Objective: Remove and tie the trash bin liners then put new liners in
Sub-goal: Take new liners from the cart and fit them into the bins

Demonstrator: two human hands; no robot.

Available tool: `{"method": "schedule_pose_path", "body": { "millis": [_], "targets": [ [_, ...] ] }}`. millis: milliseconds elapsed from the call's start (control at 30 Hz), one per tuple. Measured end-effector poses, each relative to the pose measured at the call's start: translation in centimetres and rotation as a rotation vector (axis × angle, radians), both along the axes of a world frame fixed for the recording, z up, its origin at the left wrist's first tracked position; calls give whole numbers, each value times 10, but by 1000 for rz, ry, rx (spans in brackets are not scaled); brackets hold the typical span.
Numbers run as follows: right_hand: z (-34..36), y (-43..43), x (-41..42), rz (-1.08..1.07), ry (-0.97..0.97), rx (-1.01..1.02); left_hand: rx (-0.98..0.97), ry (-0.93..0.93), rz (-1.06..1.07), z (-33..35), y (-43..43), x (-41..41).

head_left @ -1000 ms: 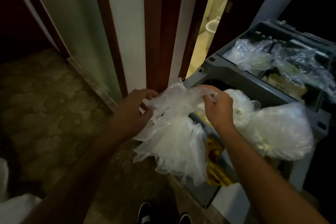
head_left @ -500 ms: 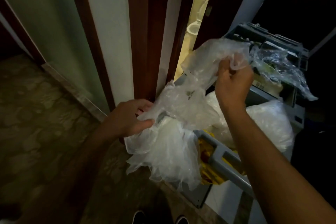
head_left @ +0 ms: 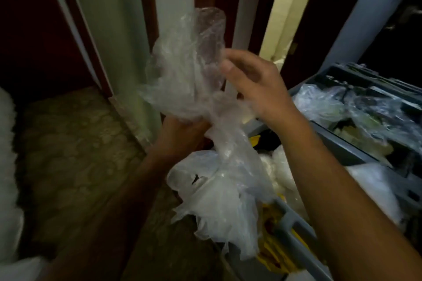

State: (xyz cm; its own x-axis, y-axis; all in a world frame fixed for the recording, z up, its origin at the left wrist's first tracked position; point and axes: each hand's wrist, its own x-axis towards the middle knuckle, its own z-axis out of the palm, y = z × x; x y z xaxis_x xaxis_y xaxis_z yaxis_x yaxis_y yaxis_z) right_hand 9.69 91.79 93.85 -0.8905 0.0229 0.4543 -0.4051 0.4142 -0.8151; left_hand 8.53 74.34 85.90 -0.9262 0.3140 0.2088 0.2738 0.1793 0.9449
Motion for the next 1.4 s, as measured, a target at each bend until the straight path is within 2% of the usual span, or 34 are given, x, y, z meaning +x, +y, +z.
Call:
{"method": "schedule_pose_path", "body": {
  "millis": [67, 100, 133, 200, 300, 367, 500, 633, 800, 1000, 1200, 1400],
  "targets": [
    [-7, -2, 9, 135, -153, -155, 175, -71, 173, 2, -11, 12],
    [-14, -7, 14, 197, -241, -148, 204, -81, 228, -3, -24, 18],
    [-23, -15, 19, 254, -297, -51, 223, -100, 307, -4, -33, 29],
    [-46, -39, 27, 371, -334, 233, 173, -87, 362, -14, -56, 51],
    [-83, -90, 44, 455, -310, 396, 18, -86, 433, -39, -93, 94],
    [-121, -121, 55, 544, -393, 432, -66, -163, 516, -62, -124, 134],
    [-208, -172, 87, 739, -667, 653, -137, -352, 560, -119, -185, 233],
    [-270, -203, 123, 845, -737, 821, -267, -606, 753, -203, -240, 335],
    [-332, -232, 158, 901, -688, 1038, -361, -919, 919, -282, -281, 456],
    [-369, -284, 208, 901, -743, 1051, -273, -1201, 893, -332, -318, 565],
    [-406, -338, 259, 779, -880, 1014, -178, -1274, 879, -350, -379, 612],
    [-429, -385, 298, 677, -1020, 998, -170, -1269, 792, -348, -468, 603]
  ]
}}
